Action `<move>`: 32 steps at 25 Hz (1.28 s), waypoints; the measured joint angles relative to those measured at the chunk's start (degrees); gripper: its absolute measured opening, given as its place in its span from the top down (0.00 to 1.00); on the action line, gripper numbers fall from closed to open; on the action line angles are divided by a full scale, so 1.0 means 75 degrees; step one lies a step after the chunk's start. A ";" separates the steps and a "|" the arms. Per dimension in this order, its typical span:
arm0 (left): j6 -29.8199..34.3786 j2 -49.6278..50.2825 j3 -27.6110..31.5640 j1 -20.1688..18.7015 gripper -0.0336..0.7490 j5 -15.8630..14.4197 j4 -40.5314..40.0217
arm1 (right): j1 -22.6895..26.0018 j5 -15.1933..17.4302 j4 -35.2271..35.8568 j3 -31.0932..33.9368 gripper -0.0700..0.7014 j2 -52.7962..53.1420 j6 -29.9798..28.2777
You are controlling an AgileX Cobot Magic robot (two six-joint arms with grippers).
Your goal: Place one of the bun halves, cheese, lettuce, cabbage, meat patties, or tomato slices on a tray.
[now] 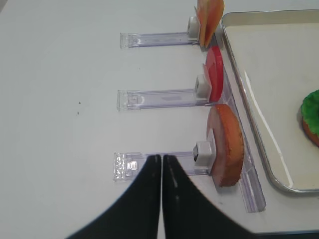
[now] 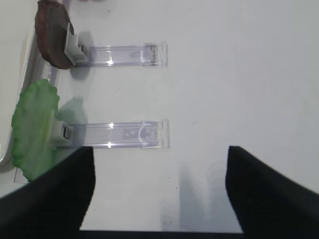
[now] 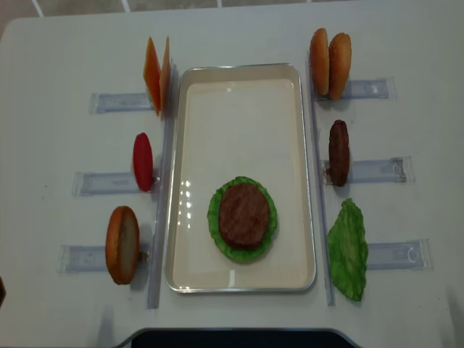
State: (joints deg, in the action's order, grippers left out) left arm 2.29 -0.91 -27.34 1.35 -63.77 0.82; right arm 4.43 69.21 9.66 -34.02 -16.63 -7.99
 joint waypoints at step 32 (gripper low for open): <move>0.0000 0.0000 0.0000 0.0000 0.97 0.0000 0.0000 | -0.0231 -0.0461 -0.0002 0.0690 0.21 0.2186 -0.0257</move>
State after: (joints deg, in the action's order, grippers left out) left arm 2.29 -0.91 -27.34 1.35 -63.77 0.82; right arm 2.70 65.75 9.64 -28.85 -0.24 -9.92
